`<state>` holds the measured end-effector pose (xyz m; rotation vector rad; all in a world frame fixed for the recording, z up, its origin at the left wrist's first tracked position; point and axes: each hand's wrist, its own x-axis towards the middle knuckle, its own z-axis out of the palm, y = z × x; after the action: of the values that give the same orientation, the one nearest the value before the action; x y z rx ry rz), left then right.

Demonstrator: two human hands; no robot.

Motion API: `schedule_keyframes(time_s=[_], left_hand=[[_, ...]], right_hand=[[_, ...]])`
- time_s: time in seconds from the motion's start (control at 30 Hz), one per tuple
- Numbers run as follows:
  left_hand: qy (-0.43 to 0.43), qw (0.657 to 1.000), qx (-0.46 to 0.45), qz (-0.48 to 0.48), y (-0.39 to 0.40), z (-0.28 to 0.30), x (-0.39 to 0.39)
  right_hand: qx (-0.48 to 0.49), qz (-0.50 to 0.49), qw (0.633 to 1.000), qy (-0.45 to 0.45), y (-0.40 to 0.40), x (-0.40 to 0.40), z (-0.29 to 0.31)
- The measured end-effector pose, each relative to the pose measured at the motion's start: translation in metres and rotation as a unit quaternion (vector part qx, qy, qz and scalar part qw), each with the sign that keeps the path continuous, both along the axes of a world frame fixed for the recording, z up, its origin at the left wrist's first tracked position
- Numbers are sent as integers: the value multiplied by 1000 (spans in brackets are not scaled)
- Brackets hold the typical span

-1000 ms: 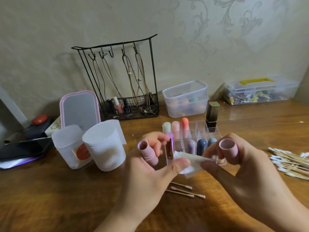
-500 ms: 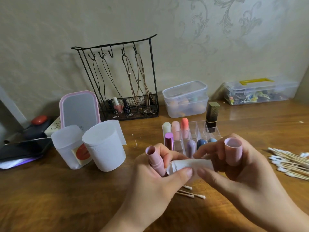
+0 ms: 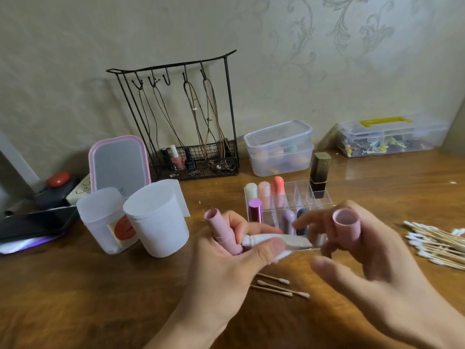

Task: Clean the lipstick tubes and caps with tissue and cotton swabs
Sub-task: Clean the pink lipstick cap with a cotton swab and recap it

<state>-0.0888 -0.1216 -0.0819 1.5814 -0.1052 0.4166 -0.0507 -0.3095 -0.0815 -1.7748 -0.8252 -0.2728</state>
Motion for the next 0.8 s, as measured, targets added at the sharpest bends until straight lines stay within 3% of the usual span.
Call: schedule_keyframes(time_s=[0.1, 0.2, 0.43, 0.63, 0.8], left_hand=[[-44, 999, -16, 11, 5, 2, 1], [-29, 999, -15, -22, 5, 3, 1], [-32, 997, 67, 4, 9, 3, 2], [-59, 984, 155, 66, 10, 2, 3], [-75, 981, 172, 45, 7, 5, 0]], right_hand=[[-126, 6, 992, -8, -12, 9, -3], [-232, 1, 970, -74, -11, 12, -4], [-158, 8, 982, -106, -8, 11, 2], [-145, -10, 984, -101, -8, 9, 0], [-159, -19, 982, -100, -7, 8, 1]])
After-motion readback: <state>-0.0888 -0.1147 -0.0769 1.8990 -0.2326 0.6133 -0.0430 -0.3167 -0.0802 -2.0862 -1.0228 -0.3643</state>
